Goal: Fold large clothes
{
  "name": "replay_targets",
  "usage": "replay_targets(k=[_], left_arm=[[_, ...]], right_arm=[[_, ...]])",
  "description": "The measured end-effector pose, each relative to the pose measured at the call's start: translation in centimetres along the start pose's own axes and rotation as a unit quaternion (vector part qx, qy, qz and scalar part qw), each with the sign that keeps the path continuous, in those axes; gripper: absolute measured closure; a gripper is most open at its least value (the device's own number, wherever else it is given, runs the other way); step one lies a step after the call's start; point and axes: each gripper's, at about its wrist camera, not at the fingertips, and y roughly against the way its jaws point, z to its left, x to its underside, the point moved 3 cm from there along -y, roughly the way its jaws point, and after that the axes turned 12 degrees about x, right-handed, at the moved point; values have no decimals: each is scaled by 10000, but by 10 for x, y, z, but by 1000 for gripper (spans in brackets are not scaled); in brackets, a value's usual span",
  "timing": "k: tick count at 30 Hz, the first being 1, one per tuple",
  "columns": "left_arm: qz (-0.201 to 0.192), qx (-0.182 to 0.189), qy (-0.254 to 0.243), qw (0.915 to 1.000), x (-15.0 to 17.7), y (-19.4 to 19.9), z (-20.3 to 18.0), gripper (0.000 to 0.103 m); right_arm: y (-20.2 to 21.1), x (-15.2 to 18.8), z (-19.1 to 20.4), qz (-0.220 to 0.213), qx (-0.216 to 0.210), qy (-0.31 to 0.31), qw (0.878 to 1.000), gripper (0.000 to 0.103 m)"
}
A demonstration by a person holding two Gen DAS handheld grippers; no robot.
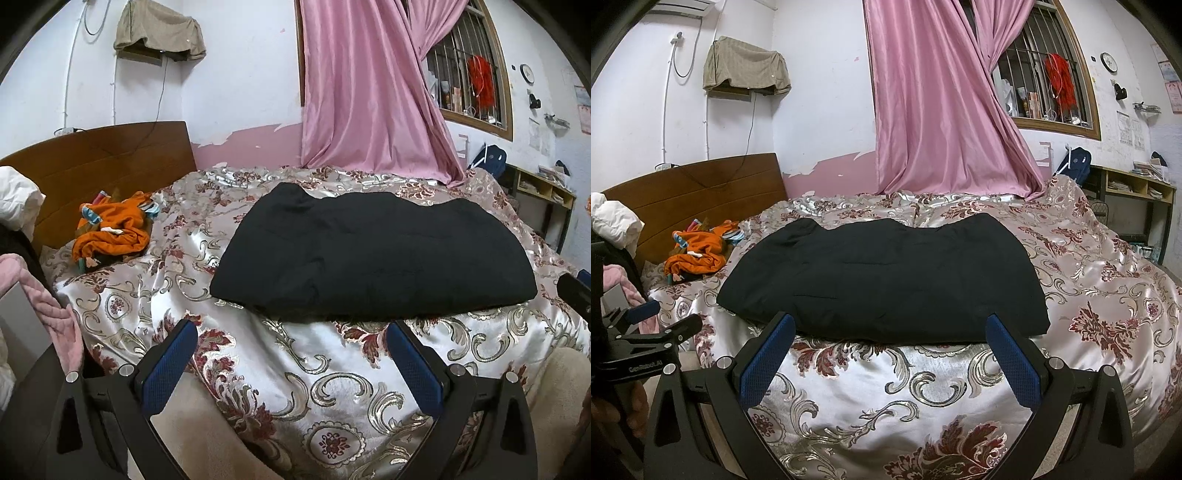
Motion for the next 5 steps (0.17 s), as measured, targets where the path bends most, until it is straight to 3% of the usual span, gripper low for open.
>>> replay_targets(k=[5], left_arm=[[-40, 29, -99, 9999, -2, 1, -4, 0]], right_arm=[[0, 0, 0, 2, 4, 1, 10000, 2]])
